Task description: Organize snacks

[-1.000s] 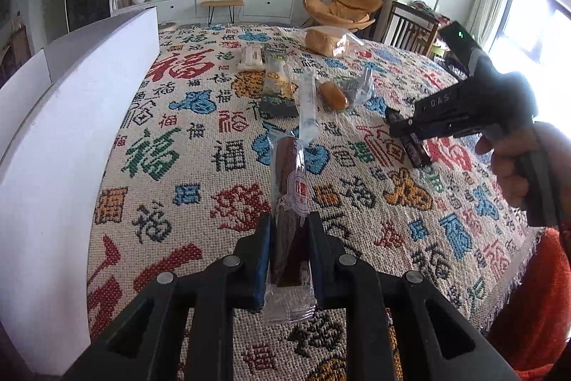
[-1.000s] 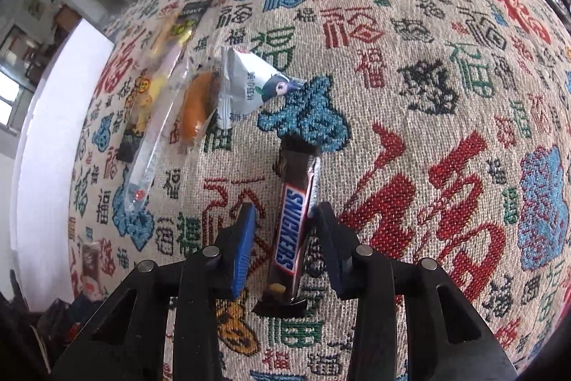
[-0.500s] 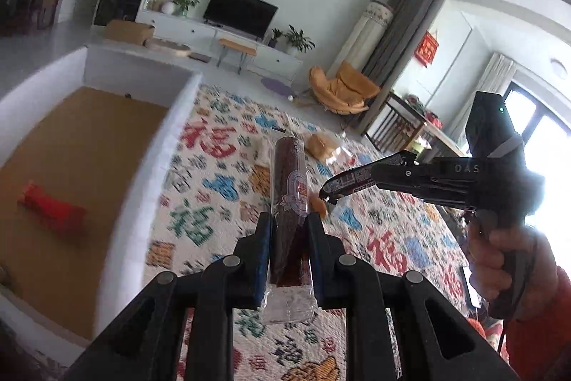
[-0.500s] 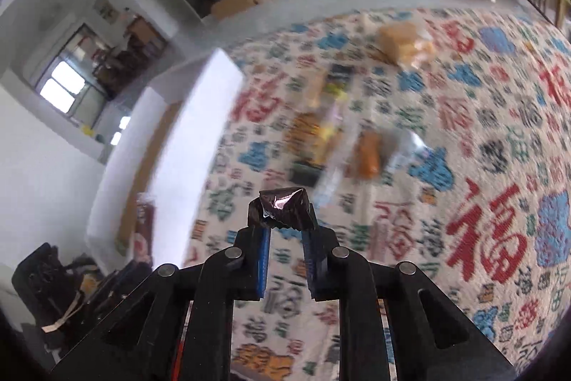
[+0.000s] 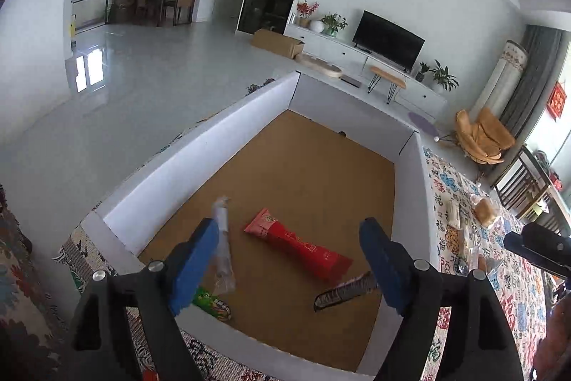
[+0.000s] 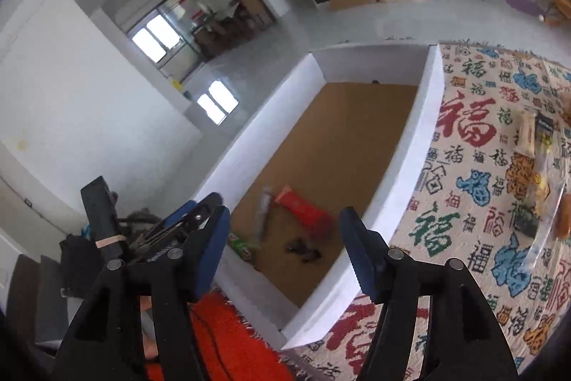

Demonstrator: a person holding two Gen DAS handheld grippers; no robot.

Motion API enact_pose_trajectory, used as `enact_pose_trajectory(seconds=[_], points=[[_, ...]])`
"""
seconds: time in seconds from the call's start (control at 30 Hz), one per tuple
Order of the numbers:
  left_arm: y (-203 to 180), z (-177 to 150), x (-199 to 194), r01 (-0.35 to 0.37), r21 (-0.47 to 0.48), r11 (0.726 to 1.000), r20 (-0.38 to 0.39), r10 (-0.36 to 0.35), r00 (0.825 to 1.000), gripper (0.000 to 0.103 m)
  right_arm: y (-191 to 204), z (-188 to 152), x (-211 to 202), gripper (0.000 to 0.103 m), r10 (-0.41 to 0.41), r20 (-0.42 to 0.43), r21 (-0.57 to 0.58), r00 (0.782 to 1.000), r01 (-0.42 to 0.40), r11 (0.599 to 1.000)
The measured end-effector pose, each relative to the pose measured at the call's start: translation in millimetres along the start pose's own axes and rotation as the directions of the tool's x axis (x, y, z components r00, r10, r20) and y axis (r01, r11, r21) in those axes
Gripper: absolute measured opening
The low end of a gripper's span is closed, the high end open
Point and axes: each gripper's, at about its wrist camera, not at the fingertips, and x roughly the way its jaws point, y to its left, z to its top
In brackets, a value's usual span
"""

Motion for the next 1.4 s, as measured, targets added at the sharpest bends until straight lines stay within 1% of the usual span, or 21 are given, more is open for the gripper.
enact_pose_trajectory(seconds=[0.07,0.1,0.13,0.17,0.23,0.3,0.37,0.4,0.43,0.47,0.5,0.57,0.63,0.67,0.73,0.8,0.9,1.0,1.03,1.1,1.4], points=[[-16,-9,-4,0.027,0.021,0.999,0.017,-0.027,0.999,0.082,-21,-10,-8,0.069,-0.099,0.032,-0.022,0.995,0.099,0.995],[-26,-13,-6,0.050,0.035,0.998,0.020,-0.051,0.998,0.082,-37,-18,-15,0.072,-0.172,0.050,-0.033,0.984,0.173,0.984],[-41,-16,-11,0.086,0.055,0.995,0.018,-0.087,0.996,0.082,-55,-28,-22,0.072,-0.255,0.067,-0.043,0.964,0.259,0.965],[-58,-21,-14,0.128,0.079,0.989,0.013,-0.129,0.992,0.083,-76,-40,-30,0.072,-0.344,0.075,-0.049,0.936,0.348,0.936],[-99,-37,-21,0.230,0.146,0.962,-0.013,-0.230,0.973,0.089,-123,-67,-47,0.072,-0.508,0.065,-0.037,0.859,0.511,0.859],[-142,-52,-21,0.324,0.219,0.920,-0.063,-0.318,0.946,0.098,-170,-95,-69,0.072,-0.619,0.040,0.000,0.784,0.620,0.785],[-179,-72,-12,0.406,0.268,0.874,-0.144,-0.380,0.914,0.101,-209,-115,-92,0.072,-0.685,0.028,0.053,0.728,0.683,0.728],[-199,-87,1,0.442,0.281,0.852,-0.204,-0.397,0.895,0.101,-224,-125,-104,0.072,-0.711,0.028,0.084,0.703,0.707,0.702],[-216,-97,13,0.455,0.290,0.842,-0.251,-0.392,0.885,0.101,-238,-131,-114,0.072,-0.732,0.027,0.108,0.681,0.726,0.679],[-229,-111,26,0.458,0.301,0.836,-0.288,-0.378,0.880,0.101,-250,-136,-123,0.072,-0.749,0.023,0.127,0.662,0.741,0.659],[-239,-123,42,0.448,0.315,0.836,-0.315,-0.354,0.881,0.101,-261,-140,-129,0.072,-0.761,0.015,0.146,0.648,0.752,0.643],[-253,-144,69,0.401,0.350,0.847,-0.348,-0.280,0.895,0.100,-276,-148,-137,0.072,-0.771,0.002,0.173,0.637,0.759,0.628],[-254,-158,88,0.355,0.387,0.851,-0.350,-0.221,0.911,0.100,-288,-153,-138,0.072,-0.774,-0.011,0.187,0.633,0.762,0.620],[-251,-161,93,0.338,0.406,0.849,-0.339,-0.204,0.918,0.100,-290,-156,-138,0.073,-0.769,-0.007,0.192,0.639,0.756,0.626],[-251,-162,104,0.293,0.442,0.848,-0.306,-0.165,0.938,0.100,-297,-160,-142,0.081,-0.761,0.004,0.221,0.649,0.742,0.634],[-250,-157,113,0.264,0.453,0.851,-0.292,-0.138,0.946,0.100,-303,-158,-144,0.083,-0.751,0.004,0.240,0.661,0.728,0.642],[-249,-150,136,0.232,0.451,0.862,-0.299,-0.099,0.949,0.100,-303,-157,-138,0.086,-0.768,-0.005,0.226,0.640,0.749,0.623],[-247,-148,159,0.202,0.437,0.877,-0.321,-0.058,0.945,0.100,-305,-158,-139,0.086,-0.762,-0.004,0.238,0.648,0.741,0.628],[-248,-149,157,0.191,0.450,0.872,-0.295,-0.056,0.954,0.100,-306,-159,-139,0.086,-0.762,-0.004,0.237,0.647,0.741,0.628],[-249,-153,156,0.181,0.470,0.864,-0.282,-0.047,0.958,0.100,-307,-159,-140,0.086,-0.762,-0.004,0.238,0.648,0.741,0.628],[-250,-154,155,0.177,0.479,0.860,-0.285,-0.038,0.958,0.103,-307,-159,-140,0.086,-0.762,-0.004,0.238,0.647,0.741,0.628]])
